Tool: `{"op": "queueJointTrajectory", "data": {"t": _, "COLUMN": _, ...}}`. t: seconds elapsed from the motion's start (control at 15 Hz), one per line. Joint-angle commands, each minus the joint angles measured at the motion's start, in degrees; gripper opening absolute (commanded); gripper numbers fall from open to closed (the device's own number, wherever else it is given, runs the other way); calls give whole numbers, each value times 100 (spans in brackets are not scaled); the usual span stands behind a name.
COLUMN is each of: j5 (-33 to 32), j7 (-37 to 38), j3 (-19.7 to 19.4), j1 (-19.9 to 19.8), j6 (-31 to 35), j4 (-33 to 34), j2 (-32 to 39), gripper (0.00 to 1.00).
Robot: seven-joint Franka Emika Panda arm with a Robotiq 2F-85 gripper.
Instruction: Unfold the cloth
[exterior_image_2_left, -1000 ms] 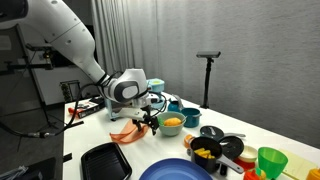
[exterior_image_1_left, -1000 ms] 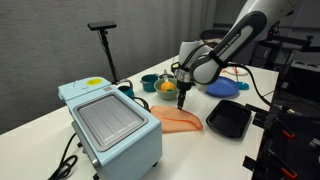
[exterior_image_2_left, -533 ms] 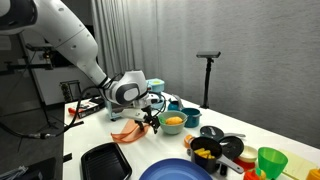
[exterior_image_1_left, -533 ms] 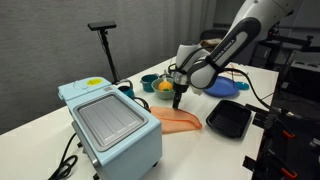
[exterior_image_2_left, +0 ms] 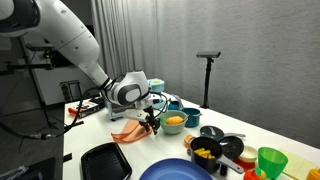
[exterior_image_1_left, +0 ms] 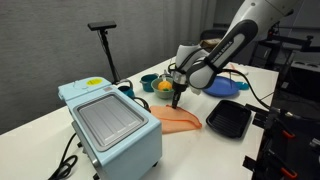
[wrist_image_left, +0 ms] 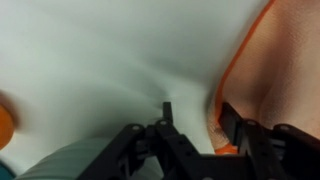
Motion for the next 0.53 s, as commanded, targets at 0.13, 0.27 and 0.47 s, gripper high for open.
{"op": "queueJointTrajectory", "data": {"t": 0.13, "j5": -162, "j7": 246, "j3": -262, "j1": 45, "j6": 71, "j4": 30, "j2": -76, "gripper": 6}}
{"op": "queueJointTrajectory", "data": {"t": 0.27, "j5": -186, "j7": 297, "j3": -368, "j1": 43, "j6": 34, "j4": -10, "j2": -112, "gripper": 0}}
{"op": "queueJointTrajectory", "data": {"t": 0.47, "j5": -276, "j7": 416, "j3": -585, "j1": 82, "j6": -30, "j4": -38, "j2": -156, "gripper": 0}}
